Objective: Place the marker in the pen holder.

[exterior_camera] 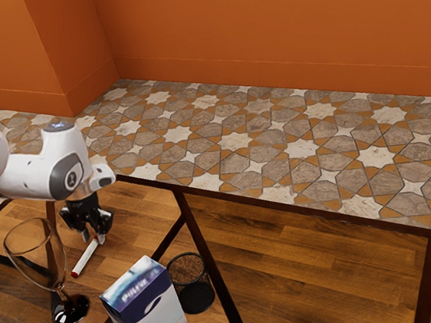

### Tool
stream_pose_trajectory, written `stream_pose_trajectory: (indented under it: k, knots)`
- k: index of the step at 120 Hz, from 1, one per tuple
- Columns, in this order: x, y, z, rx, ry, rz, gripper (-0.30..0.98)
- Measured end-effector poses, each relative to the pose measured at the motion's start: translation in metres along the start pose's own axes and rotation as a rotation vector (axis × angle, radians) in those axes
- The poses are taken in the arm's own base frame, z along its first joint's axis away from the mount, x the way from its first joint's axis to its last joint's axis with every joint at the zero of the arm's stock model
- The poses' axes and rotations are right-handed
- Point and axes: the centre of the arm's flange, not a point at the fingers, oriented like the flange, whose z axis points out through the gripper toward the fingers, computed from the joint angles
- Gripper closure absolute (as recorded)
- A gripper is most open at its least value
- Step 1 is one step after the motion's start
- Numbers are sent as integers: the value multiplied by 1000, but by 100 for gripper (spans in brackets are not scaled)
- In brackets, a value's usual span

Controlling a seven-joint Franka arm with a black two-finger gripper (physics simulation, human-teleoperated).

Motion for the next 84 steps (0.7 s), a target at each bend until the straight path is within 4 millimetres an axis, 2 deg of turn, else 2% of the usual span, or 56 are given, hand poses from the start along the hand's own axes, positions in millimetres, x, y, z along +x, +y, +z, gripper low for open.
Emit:
stream_pose_trajectory:
  k: [14, 37, 58, 64, 70, 84]
  knots:
    - [0, -2, 5, 1, -1, -9, 49]
    - [0, -2, 6, 9, 2, -17, 67]
    - [-2, -2, -1, 13, 12, -29, 75]
    - [-4, -3, -11, 11, 27, -33, 76]
    - [-5, 1, -30, 6, 57, -30, 77]
    - [-7, 32, -101, -12, 169, 16, 78]
